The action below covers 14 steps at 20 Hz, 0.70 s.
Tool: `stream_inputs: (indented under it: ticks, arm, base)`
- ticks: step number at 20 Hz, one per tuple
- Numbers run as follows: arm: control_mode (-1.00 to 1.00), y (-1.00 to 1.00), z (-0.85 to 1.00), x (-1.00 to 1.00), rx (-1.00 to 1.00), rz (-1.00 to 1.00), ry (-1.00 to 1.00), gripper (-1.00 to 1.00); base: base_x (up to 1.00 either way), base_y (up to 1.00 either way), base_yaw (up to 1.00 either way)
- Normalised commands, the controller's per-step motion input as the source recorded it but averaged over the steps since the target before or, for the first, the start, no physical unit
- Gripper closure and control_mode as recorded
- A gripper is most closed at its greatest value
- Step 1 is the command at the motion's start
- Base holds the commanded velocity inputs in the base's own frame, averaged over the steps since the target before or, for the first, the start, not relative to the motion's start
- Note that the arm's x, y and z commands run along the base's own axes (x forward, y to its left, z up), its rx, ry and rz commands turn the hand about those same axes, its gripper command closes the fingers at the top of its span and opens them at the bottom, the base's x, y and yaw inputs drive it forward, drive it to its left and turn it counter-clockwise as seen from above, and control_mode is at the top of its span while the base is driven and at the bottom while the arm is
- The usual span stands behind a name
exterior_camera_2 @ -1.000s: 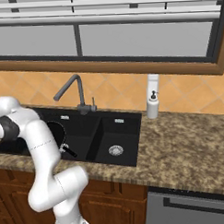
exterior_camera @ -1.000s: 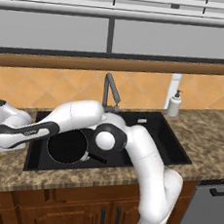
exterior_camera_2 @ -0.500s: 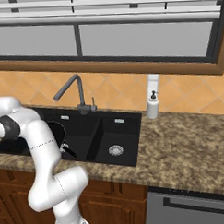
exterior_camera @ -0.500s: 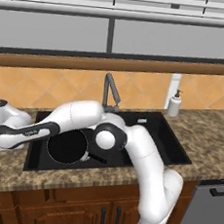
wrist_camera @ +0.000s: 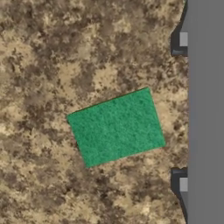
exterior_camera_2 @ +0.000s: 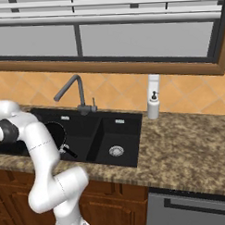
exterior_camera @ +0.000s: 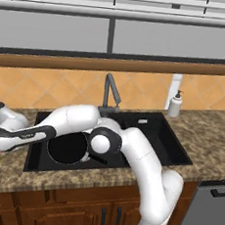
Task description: Pick the pan and sponge and place them into the sink. Then turn on the water.
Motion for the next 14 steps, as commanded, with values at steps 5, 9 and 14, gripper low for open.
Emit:
stream_inputs:
  ticks: [5,9,14]
  arm:
    - [-1.0,0.19,0.0,0.12,0.0,0.0,-0.01,-1.0]
    - [-1.0,0.07,-0.03,0.13,0.0,0.0,0.0,-1.0]
    - [-1.0,0.08,-0.05,0.08,0.0,0.0,0.0,-1.0]
  base:
    - [0.0,0.0,0.0]
    - [0.0,0.0,0.0]
    - [0.0,0.0,0.0]
